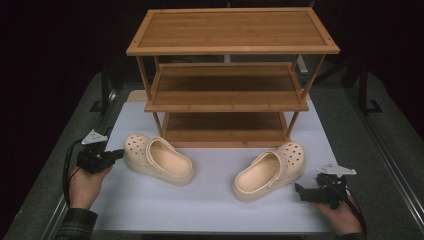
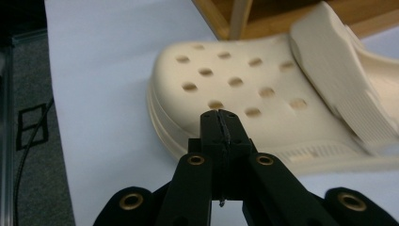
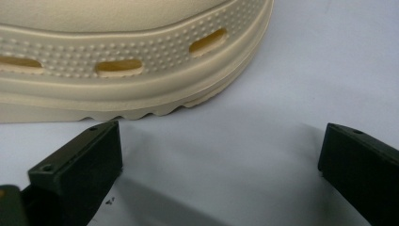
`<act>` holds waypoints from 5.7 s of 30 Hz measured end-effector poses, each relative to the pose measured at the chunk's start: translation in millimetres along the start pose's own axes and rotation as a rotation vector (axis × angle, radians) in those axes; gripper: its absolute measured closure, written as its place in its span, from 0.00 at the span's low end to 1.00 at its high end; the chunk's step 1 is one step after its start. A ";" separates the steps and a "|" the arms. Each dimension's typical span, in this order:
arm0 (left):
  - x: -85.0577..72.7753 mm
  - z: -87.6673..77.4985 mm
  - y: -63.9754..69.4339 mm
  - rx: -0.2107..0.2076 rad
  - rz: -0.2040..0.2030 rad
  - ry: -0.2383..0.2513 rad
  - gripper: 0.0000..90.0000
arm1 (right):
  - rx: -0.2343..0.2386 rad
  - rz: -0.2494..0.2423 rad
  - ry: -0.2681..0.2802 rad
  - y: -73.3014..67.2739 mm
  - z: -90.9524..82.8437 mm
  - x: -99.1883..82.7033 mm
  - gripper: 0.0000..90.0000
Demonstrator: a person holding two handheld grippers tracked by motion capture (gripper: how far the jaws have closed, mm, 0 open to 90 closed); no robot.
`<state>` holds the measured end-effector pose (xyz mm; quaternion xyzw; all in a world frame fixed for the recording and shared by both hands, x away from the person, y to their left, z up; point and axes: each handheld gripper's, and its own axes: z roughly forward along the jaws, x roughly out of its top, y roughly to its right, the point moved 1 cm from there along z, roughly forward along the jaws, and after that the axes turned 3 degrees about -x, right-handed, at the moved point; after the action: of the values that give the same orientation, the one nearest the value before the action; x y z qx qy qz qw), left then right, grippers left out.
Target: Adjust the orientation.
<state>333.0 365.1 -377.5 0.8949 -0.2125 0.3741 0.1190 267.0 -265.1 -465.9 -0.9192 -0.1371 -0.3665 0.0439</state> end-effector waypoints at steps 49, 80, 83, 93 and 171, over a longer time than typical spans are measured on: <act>30.3 72.7 -29.2 -0.142 0.079 -0.016 1.00 | 0.000 0.000 0.000 0.0 0.0 -0.1 0.00; -5.2 34.2 34.4 -0.120 0.126 0.032 1.00 | 0.000 0.000 0.001 0.0 -0.1 -0.2 0.00; -18.7 23.0 42.1 -0.124 0.122 0.035 1.00 | 0.000 0.000 0.001 0.0 0.0 -0.1 0.00; -54.4 16.4 74.3 -0.164 0.162 -0.044 1.00 | 0.000 -0.001 0.000 0.0 -0.2 -0.1 0.00; 39.3 98.3 248.5 -0.442 0.404 -0.124 1.00 | 0.001 0.001 0.002 0.0 -0.1 -0.3 0.00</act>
<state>302.0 98.1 -403.8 0.8080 -0.4694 0.2795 0.2207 266.8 -265.2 -466.1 -0.9190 -0.1368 -0.3672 0.0445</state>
